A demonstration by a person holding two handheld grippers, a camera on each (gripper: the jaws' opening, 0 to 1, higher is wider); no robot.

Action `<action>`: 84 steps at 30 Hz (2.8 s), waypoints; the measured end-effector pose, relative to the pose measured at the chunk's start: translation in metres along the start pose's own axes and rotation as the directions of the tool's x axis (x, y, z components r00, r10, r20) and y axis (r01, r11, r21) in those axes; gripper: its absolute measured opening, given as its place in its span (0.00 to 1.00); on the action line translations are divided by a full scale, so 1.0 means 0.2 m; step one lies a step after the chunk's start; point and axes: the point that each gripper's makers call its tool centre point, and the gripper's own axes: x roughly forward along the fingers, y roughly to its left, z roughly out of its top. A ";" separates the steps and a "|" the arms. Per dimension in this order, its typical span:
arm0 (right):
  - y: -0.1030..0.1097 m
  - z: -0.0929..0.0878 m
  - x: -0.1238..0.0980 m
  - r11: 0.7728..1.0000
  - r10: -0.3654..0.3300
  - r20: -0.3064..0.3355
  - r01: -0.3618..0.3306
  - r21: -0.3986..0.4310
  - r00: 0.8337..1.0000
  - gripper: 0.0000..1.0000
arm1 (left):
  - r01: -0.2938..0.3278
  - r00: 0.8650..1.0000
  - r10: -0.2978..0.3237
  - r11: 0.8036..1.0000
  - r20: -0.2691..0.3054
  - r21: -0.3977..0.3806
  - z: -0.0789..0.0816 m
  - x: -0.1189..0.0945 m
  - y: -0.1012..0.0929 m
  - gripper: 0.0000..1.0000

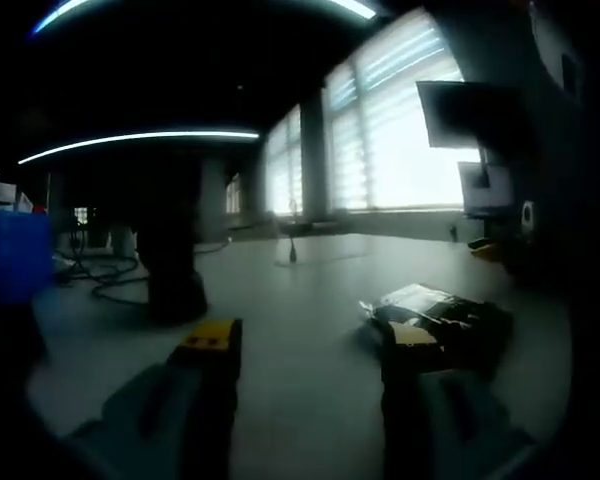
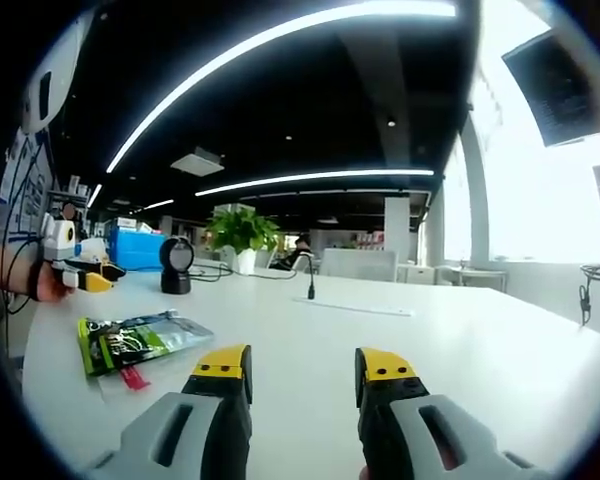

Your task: Clip sheet goods on table flip sheet goods clip sheet goods scan sheet goods put sheet goods back to table

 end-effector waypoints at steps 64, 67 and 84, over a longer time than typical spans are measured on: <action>0.10 0.00 -0.07 0.999 -0.010 -0.018 0.009 -0.037 1.000 0.39 | 0.100 0.994 -0.102 0.993 0.035 0.058 0.02 -0.03 -0.10 0.44; 0.09 0.00 -0.07 0.998 -0.030 -0.019 0.028 -0.063 0.999 0.37 | 0.093 0.995 -0.095 0.995 0.039 0.048 0.02 -0.03 -0.09 0.43; 0.33 0.09 -0.06 1.000 0.011 -0.003 -0.011 0.014 1.000 0.38 | 0.082 0.996 -0.083 0.996 0.033 0.044 0.02 -0.03 -0.09 0.42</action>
